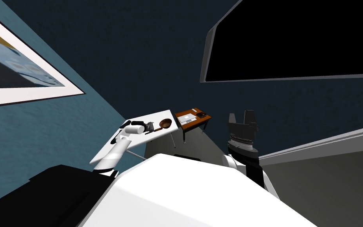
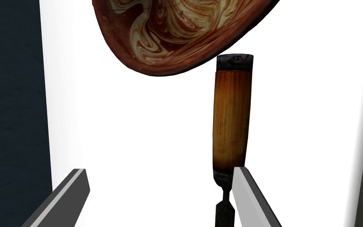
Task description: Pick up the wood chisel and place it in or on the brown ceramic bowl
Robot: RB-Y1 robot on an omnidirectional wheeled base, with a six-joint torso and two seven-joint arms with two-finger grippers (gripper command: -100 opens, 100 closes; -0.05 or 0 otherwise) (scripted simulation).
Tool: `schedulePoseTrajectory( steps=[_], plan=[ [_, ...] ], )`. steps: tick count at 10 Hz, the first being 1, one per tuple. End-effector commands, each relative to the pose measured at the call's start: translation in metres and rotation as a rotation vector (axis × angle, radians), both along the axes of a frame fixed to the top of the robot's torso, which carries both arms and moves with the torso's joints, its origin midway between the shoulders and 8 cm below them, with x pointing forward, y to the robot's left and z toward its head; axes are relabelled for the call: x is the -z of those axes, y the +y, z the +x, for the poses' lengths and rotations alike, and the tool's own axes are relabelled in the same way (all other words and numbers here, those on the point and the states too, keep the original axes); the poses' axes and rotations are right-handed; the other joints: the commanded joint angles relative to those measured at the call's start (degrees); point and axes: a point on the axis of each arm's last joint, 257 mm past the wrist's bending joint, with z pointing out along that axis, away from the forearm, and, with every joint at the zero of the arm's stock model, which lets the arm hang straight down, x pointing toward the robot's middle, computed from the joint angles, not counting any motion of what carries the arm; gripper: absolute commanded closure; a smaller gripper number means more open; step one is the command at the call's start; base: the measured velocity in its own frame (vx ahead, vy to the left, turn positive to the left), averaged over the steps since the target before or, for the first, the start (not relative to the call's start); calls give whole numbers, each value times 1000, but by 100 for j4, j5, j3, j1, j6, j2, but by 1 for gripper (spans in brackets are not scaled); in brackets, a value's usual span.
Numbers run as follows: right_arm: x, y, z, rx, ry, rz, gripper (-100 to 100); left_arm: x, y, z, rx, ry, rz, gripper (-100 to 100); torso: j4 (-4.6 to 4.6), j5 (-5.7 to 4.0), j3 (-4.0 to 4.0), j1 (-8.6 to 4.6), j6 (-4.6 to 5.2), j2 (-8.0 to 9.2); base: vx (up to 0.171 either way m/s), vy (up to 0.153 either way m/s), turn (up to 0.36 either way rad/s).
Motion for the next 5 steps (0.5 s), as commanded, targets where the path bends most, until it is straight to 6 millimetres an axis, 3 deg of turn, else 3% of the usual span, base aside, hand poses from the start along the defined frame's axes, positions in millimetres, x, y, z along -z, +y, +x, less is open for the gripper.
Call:
schedulePoseTrajectory(
  steps=[1,5],
  plan=[
    [0,0,0,0,0,0,0,7,4,-12,-11,44,-10,-100,0,0,0,0,0,0,72,-46,18],
    [0,0,0,0,0,0,0,26,24,-50,-62,199,-45,-100,-5,-1,-10,-2,2,-16,117,-54,39]
  ],
)
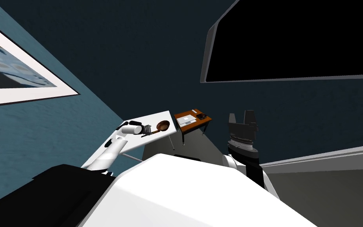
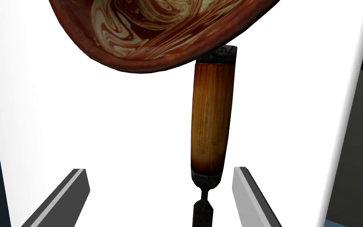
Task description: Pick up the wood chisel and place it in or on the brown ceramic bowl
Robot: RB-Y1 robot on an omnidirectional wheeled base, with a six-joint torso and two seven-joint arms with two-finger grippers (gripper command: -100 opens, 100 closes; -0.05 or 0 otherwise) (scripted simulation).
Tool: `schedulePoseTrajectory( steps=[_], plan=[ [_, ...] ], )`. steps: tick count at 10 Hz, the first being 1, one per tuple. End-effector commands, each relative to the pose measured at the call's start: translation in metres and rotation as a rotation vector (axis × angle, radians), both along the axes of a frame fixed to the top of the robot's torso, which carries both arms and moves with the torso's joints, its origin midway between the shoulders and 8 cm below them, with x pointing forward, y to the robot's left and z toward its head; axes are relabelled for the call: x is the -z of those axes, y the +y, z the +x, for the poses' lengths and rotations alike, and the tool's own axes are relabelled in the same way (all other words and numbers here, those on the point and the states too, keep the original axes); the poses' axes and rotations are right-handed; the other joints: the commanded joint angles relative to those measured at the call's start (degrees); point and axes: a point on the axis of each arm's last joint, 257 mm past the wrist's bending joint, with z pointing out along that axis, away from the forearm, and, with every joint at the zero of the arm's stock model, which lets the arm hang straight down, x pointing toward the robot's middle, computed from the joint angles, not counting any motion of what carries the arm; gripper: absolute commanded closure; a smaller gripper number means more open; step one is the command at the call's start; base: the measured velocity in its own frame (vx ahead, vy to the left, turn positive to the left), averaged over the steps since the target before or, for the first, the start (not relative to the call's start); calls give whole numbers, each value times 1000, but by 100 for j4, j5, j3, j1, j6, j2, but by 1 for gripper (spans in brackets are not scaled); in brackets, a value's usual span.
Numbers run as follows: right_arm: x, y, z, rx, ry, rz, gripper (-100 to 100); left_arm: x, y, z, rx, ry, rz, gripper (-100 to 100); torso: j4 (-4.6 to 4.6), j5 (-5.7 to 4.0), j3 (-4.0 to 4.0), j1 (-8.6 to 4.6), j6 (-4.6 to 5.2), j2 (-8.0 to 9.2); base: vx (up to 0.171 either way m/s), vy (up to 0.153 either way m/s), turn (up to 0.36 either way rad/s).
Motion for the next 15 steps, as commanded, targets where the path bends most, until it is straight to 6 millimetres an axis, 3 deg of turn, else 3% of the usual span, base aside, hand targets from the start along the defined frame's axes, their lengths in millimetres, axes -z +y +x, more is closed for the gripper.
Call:
schedulePoseTrajectory(
  steps=[1,8,9,10,11,15],
  plan=[
    [0,0,0,0,0,0,0,4,3,-10,-11,37,-8,-100,0,0,0,0,0,0,71,-30,25],
    [0,0,0,0,0,0,0,33,27,-92,-95,312,-67,-100,1,2,2,10,-1,4,116,-42,62],
    [0,0,0,0,0,0,0,31,26,-86,-88,287,-61,-100,0,3,1,10,0,1,53,-18,16],
    [0,0,0,0,0,0,0,31,26,-87,-90,293,-63,0,3,3,9,15,2,18,9,-3,-3],
    [0,0,0,0,0,0,0,32,33,-87,-86,291,-59,-100,7,5,18,20,1,33,23,-26,35],
    [0,0,0,0,0,0,0,38,52,-88,-82,289,-56,-100,8,2,21,7,0,37,29,-51,33]
  ],
)
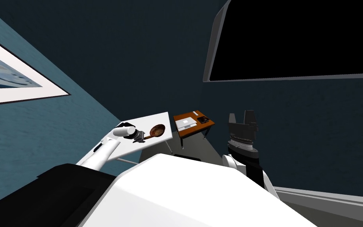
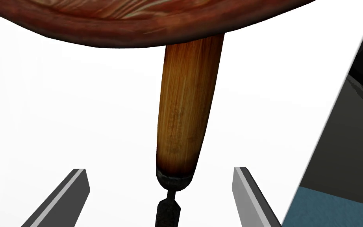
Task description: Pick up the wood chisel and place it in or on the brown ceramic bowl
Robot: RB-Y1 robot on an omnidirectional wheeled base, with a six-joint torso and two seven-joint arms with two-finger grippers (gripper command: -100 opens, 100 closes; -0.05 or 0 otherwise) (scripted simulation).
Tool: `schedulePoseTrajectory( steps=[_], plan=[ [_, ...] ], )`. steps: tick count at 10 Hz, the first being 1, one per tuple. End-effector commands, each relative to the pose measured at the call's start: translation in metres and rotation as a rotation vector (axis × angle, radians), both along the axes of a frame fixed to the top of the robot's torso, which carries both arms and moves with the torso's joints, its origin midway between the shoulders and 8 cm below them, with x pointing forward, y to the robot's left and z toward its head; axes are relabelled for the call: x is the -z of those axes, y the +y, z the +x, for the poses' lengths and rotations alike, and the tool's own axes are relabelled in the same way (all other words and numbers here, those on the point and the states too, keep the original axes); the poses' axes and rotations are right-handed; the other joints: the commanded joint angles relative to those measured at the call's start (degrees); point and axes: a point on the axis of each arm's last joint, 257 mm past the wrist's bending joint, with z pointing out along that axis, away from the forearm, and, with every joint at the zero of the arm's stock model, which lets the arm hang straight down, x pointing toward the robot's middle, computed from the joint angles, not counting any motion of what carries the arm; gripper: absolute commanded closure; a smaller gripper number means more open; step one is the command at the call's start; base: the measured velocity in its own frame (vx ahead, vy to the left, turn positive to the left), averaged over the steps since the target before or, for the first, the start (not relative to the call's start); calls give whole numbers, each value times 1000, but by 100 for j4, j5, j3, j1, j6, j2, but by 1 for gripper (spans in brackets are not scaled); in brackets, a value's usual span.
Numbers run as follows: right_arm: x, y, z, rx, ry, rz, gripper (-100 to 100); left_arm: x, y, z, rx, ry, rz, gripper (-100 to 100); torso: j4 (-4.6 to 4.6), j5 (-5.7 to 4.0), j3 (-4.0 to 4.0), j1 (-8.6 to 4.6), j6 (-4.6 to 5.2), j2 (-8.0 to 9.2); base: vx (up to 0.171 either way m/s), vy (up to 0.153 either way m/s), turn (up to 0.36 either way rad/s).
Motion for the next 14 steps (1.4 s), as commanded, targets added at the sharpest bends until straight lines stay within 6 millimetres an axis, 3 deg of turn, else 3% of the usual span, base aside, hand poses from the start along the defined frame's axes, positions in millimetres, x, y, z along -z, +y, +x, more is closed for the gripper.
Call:
schedulePoseTrajectory(
  steps=[1,10,11,14],
  plan=[
    [0,0,0,0,0,0,0,4,9,-1,3,-1,0,-100,0,0,0,0,0,0,37,-77,57],
    [0,0,0,0,0,0,0,15,32,-7,34,-1,0,-100,-4,12,-2,11,3,0,27,-39,26],
    [0,0,0,0,0,0,0,15,32,-8,37,-1,1,100,-4,14,-1,18,4,2,0,0,0],
    [0,0,0,0,0,0,0,15,32,-7,39,-1,1,100,-4,19,0,30,1,5,0,0,0]
  ],
)
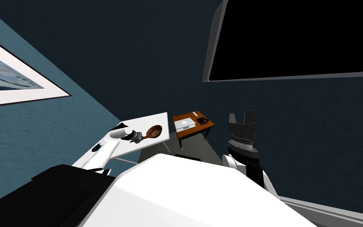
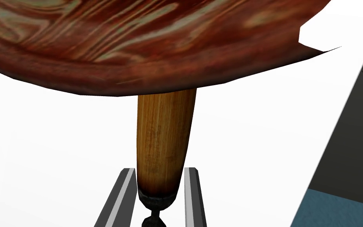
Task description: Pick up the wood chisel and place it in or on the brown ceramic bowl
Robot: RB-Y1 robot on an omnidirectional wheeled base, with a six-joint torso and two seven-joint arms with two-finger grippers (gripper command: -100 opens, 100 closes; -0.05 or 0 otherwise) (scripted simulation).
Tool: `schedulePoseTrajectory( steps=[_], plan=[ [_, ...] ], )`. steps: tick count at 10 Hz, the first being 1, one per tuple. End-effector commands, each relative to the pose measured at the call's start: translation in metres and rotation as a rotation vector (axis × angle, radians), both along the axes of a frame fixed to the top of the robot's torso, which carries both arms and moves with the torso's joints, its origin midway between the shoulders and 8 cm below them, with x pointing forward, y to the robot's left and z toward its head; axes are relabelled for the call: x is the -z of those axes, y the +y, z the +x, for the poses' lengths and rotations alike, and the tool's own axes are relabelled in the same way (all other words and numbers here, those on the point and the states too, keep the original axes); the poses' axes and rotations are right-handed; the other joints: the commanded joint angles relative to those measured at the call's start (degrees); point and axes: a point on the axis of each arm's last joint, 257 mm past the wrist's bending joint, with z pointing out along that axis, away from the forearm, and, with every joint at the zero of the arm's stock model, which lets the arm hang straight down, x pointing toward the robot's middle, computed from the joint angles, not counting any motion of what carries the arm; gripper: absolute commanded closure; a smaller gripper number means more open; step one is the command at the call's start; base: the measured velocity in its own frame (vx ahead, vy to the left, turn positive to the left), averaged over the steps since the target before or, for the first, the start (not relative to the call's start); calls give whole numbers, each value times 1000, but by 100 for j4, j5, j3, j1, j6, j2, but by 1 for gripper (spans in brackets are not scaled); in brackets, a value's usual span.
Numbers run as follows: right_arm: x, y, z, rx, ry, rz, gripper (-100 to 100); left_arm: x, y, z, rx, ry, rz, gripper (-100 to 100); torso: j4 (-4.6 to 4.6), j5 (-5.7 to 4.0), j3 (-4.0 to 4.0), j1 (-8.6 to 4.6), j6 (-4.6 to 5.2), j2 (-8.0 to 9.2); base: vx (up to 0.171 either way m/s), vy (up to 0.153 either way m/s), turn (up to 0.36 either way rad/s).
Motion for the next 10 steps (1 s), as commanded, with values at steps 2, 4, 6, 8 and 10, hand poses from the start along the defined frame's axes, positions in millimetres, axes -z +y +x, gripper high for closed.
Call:
schedulePoseTrajectory(
  steps=[2,4,6,8,10],
  plan=[
    [0,0,0,0,0,0,0,0,0,0,0,0,0,0,0,0,0,0,0,0,0,0,0],
    [0,0,0,0,0,0,0,-3,-7,2,-9,2,0,100,2,1,5,13,4,8,-31,51,-49],
    [0,0,0,0,0,0,0,-9,-18,5,-14,1,4,100,3,2,7,19,1,12,-36,59,-34],
    [0,0,0,0,0,0,0,-11,-23,6,-24,1,2,100,4,2,9,16,-1,14,-26,40,-25],
    [0,0,0,0,0,0,0,-13,-29,7,-28,1,2,100,4,0,7,13,3,11,-24,46,-33]
  ],
)
